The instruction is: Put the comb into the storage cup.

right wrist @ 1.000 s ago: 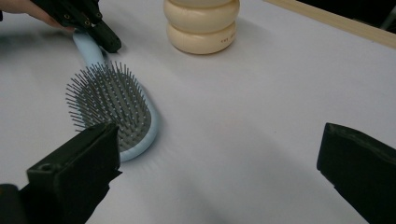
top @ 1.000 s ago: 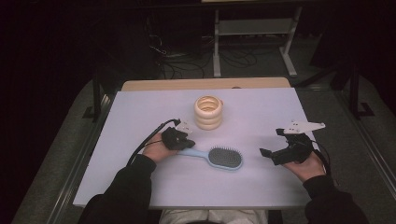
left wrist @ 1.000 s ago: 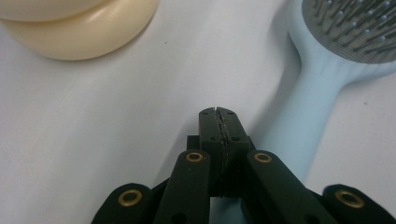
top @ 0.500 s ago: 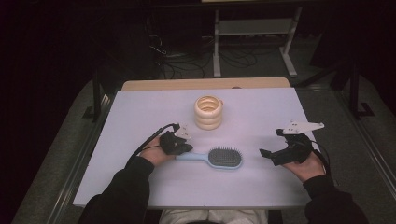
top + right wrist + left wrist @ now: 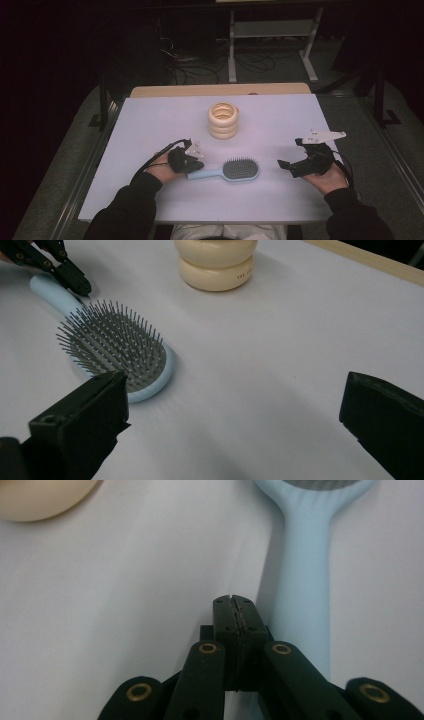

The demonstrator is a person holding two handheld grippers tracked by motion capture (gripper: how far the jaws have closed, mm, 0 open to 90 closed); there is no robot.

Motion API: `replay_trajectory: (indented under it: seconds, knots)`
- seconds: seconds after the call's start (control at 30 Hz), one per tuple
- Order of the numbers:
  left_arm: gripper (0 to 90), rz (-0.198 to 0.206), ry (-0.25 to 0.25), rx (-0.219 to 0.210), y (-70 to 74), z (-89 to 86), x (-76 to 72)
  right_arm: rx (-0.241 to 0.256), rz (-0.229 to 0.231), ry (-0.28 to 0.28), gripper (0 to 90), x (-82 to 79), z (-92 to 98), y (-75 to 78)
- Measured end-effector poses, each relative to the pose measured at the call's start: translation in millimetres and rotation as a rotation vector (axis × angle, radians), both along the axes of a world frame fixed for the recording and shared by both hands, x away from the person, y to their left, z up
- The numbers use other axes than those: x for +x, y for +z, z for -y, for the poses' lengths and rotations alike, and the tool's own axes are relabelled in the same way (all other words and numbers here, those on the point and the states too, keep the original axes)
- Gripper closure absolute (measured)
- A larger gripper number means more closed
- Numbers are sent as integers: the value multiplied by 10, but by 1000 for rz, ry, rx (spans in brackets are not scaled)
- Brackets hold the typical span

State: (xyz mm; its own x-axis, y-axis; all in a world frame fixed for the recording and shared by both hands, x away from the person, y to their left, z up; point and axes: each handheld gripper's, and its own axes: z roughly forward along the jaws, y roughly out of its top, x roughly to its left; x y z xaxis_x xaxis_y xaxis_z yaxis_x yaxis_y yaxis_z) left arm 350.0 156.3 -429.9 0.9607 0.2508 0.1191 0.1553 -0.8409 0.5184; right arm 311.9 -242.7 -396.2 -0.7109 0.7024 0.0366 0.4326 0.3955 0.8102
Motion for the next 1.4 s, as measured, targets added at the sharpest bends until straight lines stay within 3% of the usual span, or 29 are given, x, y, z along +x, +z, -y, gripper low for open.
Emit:
replay_trajectory:
  seconds: [0.47, 0.8, 0.9, 1.0, 1.2, 1.3, 1.4]
  knots:
    - [900, 6, -15, 54, 35, -75, -166, -15, -6, 3, 0, 19, -10, -21]
    - [875, -13, 10, 32, 180, -206, -233, -16, -5, 6, 0, 19, -14, -20]
    - [819, -16, 14, 47, 246, -180, -248, -14, -4, 5, 0, 19, -10, -19]
    - [760, -63, 21, 15, 338, -157, -233, -15, -7, 7, 0, 19, -15, -21]
    - [561, -117, -7, -73, 513, -125, -219, -13, -7, 5, 0, 18, -11, -18]
    - [489, -117, -22, -80, 553, -93, -225, -12, -7, 5, 0, 14, -12, -16]
    - [444, -143, -34, -93, 566, -52, -224, -12, -7, 4, 0, 13, -11, -15]
